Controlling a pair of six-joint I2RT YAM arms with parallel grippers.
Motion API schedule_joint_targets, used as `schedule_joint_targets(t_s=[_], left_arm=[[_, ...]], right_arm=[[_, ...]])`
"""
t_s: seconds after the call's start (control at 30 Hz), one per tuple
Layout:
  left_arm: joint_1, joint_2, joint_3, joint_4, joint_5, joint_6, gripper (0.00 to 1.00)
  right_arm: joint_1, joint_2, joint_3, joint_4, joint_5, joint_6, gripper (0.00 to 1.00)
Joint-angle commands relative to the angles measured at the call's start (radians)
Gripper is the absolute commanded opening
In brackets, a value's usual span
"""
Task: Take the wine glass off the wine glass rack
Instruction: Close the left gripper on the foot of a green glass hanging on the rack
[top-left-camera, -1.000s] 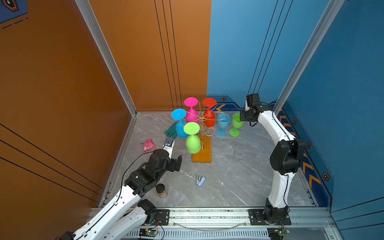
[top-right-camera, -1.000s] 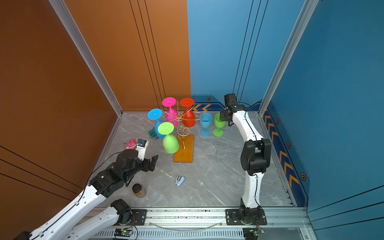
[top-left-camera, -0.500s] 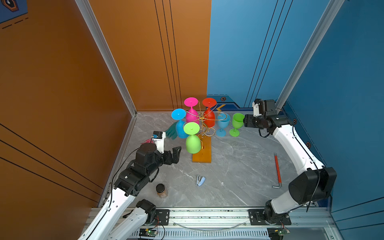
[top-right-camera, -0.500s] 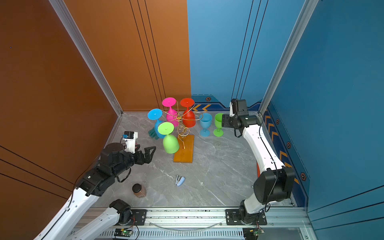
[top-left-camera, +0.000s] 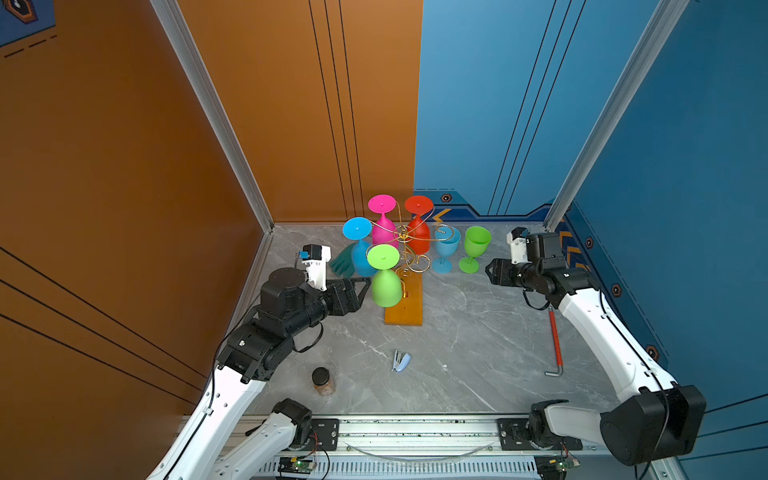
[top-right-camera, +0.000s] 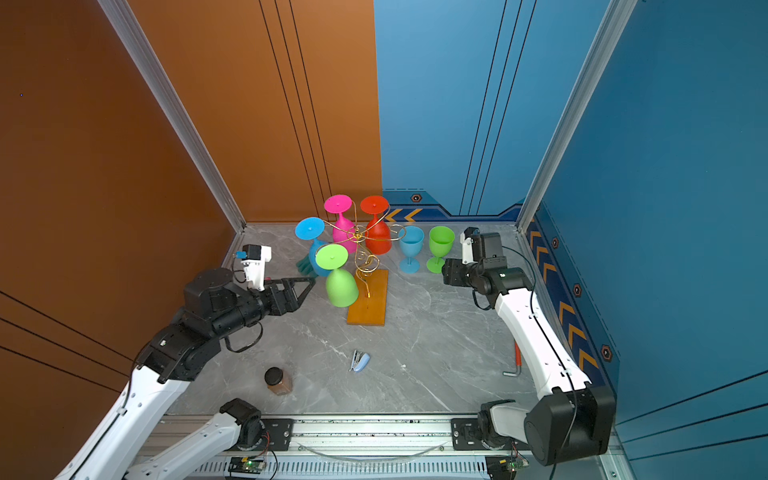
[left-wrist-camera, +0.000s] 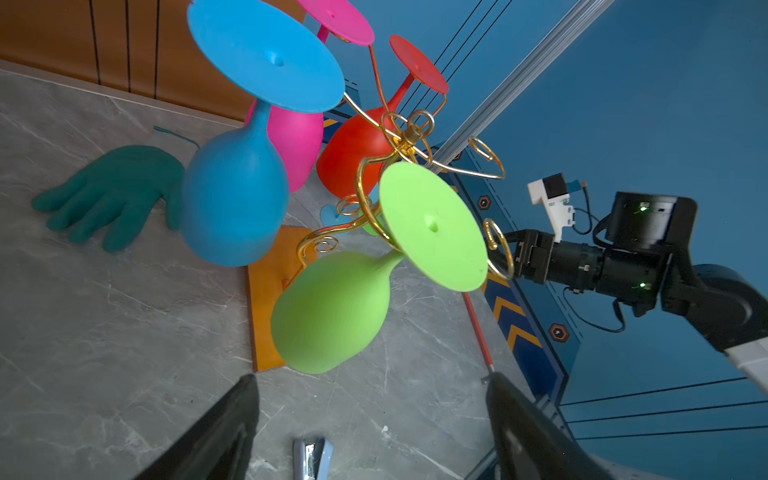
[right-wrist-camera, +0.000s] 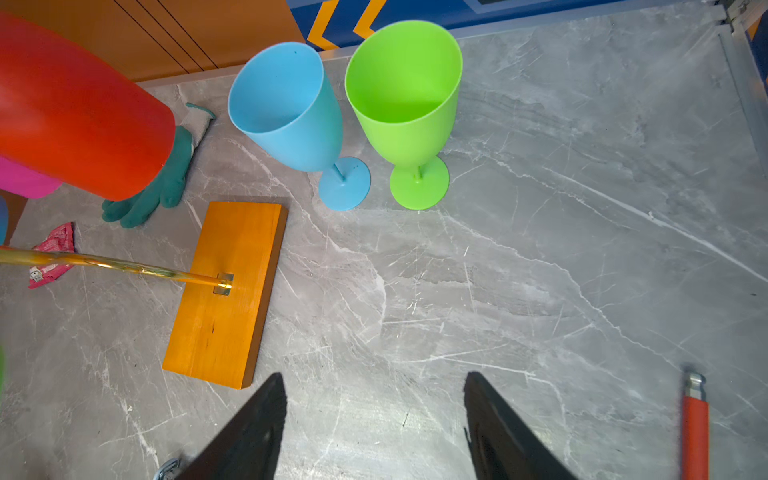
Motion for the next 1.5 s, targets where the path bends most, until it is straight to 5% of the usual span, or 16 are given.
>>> schedule_joint_targets(t_s=[0.0,0.17,0.93,1.47], left_arm=[[0.008,0.009,0.022,0.043,0.091,-0.089,0.8],[0.009,0.048,0.025,0.097,0.098,-0.204,0.66],[0.01,0.11,-0.006,0.259,0.095,-0.453,0.39],[0.01,0.174,0.006,0.283,0.123,-0.52,0.3]], right_arm=[[0.006,-0.037,-0.043,0.015,-0.018,0.017,0.7],[0.008,-0.076,-0.084,0.016,-0.034,0.019,0.7],[0.009,-0.149,-0.169,0.037,-0.042,0.065,0.7],[0.006,-0.185,-0.202,0.038,-0.038,0.072,0.7]])
